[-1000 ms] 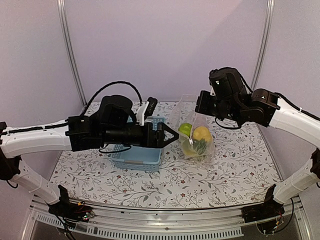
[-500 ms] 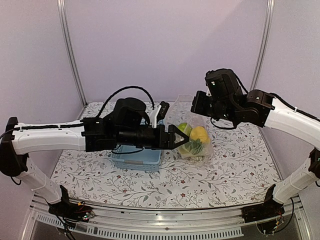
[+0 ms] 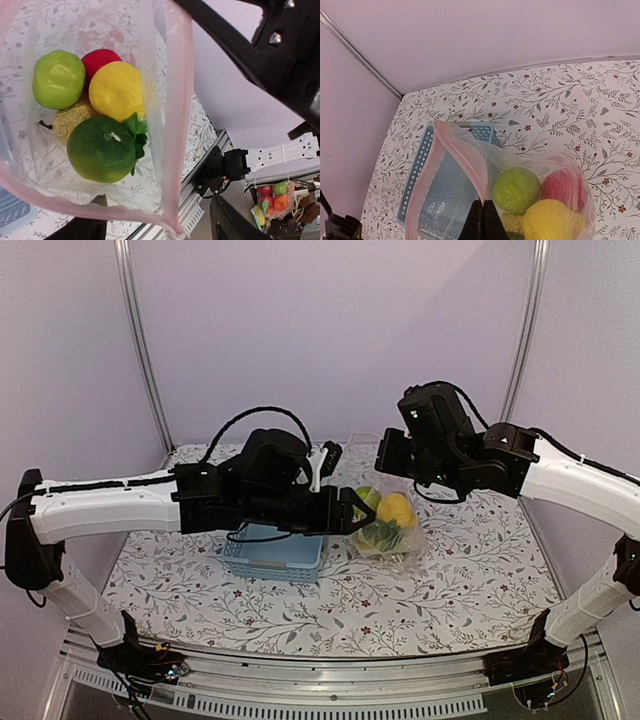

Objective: Place the food in the zip-top bag and seal the zipper
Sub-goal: Pass from the right arm to the left

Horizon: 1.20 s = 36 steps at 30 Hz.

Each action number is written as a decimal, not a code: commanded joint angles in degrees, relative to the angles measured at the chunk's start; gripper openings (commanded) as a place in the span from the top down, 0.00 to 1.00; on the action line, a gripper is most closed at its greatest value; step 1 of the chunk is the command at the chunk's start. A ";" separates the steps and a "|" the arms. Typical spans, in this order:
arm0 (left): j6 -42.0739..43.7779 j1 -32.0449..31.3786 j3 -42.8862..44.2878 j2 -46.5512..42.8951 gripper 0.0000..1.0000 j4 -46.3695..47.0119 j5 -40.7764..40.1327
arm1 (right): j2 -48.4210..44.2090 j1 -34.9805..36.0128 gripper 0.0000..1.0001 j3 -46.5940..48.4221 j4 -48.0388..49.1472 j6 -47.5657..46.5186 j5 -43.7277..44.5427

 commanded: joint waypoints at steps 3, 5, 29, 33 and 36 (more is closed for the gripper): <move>1.12 -0.89 2.02 1.58 0.39 -4.56 -2.09 | 1.63 1.42 1.00 2.77 -2.28 -1.34 4.35; 1.22 -0.88 1.94 1.51 0.45 -5.00 -2.48 | 1.83 1.39 1.00 2.84 -2.68 -1.52 4.53; 27.52 3.13 17.58 2.65 0.93 -20.21 6.50 | -12.16 1.48 0.21 -1.32 -3.63 -17.76 -10.71; 35.41 4.76 21.69 4.51 0.93 -24.66 15.65 | -15.77 1.42 0.13 -5.04 -1.24 -20.97 -14.80; 37.95 5.58 22.46 5.00 0.93 -27.61 17.31 | -17.37 -0.12 0.09 -6.09 -2.54 -21.25 -13.71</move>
